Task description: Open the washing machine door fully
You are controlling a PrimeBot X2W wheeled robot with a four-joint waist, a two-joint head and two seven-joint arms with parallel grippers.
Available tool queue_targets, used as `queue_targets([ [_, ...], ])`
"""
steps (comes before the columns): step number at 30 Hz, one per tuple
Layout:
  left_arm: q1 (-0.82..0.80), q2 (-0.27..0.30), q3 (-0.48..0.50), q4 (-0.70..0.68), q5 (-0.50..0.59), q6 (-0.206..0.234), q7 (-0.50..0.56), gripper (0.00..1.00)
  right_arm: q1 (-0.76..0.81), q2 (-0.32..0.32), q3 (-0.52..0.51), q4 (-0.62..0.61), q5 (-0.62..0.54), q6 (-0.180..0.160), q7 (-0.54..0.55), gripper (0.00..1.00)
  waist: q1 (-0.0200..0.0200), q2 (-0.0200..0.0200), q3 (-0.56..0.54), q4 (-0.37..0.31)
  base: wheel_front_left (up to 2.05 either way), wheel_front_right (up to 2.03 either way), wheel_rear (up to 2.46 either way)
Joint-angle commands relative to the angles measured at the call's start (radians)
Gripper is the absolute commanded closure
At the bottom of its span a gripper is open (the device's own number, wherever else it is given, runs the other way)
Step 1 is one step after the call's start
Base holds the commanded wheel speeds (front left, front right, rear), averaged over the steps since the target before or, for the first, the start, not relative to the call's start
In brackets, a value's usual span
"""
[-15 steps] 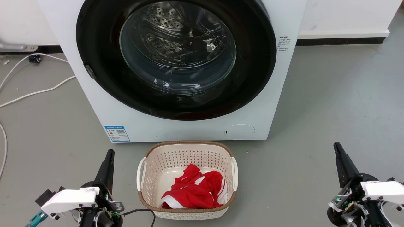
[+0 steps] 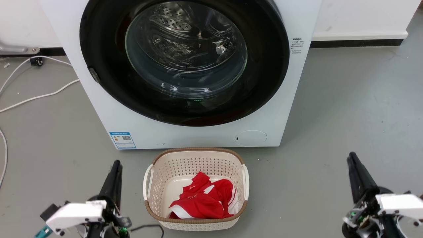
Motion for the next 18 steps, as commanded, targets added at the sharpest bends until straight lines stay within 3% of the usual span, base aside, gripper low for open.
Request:
queue_targets([
  [1, 0.004, -0.001, -0.001, 0.003, 0.000, 0.000, -0.001, 0.00, 0.003, 0.001, 0.000, 0.004, 0.000, 0.000, -0.001, 0.00, 0.0000, -0.0001, 0.000, 0.000, 0.00, 0.00, 0.00],
  [10, 0.000, -0.001, -0.038, -0.031, 0.028, 0.000, -0.047, 0.00, 0.019, 0.003, 0.013, -0.038, -0.019, 0.000, -0.044, 0.00, 0.0000, -0.0001, 0.001, -0.001, 0.00, 0.00, 0.00],
  [18, -0.005, -0.001, -0.054, -0.082, 0.143, 0.000, -0.083, 0.00, 0.026, 0.006, 0.012, -0.076, -0.121, 0.000, -0.079, 0.00, 0.0000, -0.0001, 0.002, 0.000, 0.00, 0.00, 0.00],
])
